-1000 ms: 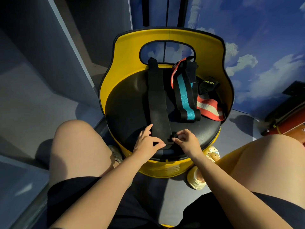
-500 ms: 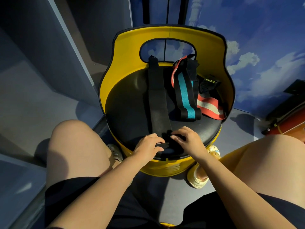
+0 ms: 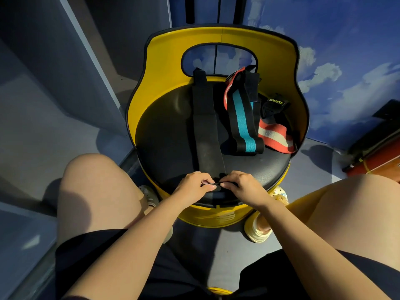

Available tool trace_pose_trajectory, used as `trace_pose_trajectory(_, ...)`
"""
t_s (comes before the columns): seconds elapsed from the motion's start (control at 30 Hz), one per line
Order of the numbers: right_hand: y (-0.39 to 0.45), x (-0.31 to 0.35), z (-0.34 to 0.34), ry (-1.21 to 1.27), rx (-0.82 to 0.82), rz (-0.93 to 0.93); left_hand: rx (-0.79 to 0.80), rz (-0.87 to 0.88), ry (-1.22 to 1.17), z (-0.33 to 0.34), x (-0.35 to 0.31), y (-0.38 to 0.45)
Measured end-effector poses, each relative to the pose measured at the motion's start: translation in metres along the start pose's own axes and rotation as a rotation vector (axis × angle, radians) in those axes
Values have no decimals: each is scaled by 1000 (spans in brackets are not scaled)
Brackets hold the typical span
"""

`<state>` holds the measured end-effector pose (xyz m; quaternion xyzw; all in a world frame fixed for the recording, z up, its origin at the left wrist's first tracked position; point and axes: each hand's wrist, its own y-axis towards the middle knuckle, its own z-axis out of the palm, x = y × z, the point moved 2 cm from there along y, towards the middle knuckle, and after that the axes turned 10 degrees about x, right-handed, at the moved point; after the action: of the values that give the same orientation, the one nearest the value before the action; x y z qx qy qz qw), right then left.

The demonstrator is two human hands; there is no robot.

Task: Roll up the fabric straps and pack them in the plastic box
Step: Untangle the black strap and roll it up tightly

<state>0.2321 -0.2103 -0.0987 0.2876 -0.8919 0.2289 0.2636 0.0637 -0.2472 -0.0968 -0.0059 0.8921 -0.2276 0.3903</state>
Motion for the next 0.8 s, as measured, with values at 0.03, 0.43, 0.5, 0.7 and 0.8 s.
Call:
trace_pose_trajectory(0.03,0,0,1,26,-10,18,5,-9,-14,0,0,1)
trace_pose_trajectory(0.43,14,-2,4,173,-100,182,-211,-14,259,2,0,8)
trace_pose_trajectory(0.5,16,-2,4,189,-112,194,-260,77,358,2,-1,6)
trace_pose_trajectory(0.7,20,-5,5,190,-134,251,-224,258,557,1,-1,0)
trace_pose_trajectory(0.8,20,-4,5,193,-150,241,-119,211,658,1,2,-2)
